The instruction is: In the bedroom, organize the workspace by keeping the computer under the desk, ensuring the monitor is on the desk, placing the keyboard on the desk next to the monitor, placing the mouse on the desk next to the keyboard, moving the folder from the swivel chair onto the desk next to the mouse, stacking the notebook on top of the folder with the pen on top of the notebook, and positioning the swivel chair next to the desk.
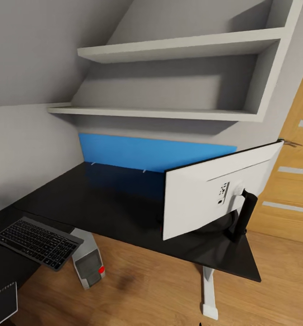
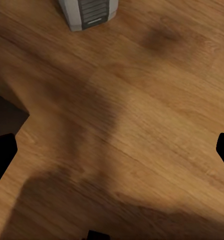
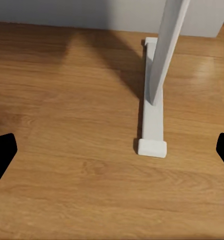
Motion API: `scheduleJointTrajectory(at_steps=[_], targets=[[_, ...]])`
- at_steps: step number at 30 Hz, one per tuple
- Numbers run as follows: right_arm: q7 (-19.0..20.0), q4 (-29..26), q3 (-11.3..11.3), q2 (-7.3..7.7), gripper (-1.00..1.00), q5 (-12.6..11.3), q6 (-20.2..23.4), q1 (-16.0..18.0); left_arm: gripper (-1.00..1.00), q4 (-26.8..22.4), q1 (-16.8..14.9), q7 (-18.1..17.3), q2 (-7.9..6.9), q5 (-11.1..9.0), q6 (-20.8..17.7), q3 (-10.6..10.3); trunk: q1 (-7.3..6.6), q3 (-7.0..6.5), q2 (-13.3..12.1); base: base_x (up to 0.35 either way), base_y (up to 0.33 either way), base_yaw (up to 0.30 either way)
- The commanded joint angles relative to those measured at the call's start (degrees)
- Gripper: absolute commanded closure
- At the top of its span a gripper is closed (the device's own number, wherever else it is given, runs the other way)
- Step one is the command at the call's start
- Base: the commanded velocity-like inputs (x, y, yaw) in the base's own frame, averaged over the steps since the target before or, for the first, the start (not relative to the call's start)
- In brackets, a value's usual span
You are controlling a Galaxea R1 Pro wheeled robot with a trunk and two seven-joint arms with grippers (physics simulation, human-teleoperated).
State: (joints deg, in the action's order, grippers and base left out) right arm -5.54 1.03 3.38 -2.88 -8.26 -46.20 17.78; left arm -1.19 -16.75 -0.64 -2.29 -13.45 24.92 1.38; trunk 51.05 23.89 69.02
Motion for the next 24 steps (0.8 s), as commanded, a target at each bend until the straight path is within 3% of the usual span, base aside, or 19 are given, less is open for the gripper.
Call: scheduleJointTrajectory(at_steps=[1,24], targets=[[-0.18,0.11,0.40,-0.02,-1.00,-0.35,-0.21,0.06,-1.00,0.05,-0.04,-0.07,0.00,-0.08,0.15,0.11,0.00,0.07,0.04,0.000,0.000,-0.012],[-0.18,0.10,0.40,0.09,-1.00,-0.27,-0.21,0.06,-1.00,0.05,-0.04,-0.24,0.00,-0.06,0.13,0.11,0.00,0.08,0.04,0.035,0.026,-0.009]])
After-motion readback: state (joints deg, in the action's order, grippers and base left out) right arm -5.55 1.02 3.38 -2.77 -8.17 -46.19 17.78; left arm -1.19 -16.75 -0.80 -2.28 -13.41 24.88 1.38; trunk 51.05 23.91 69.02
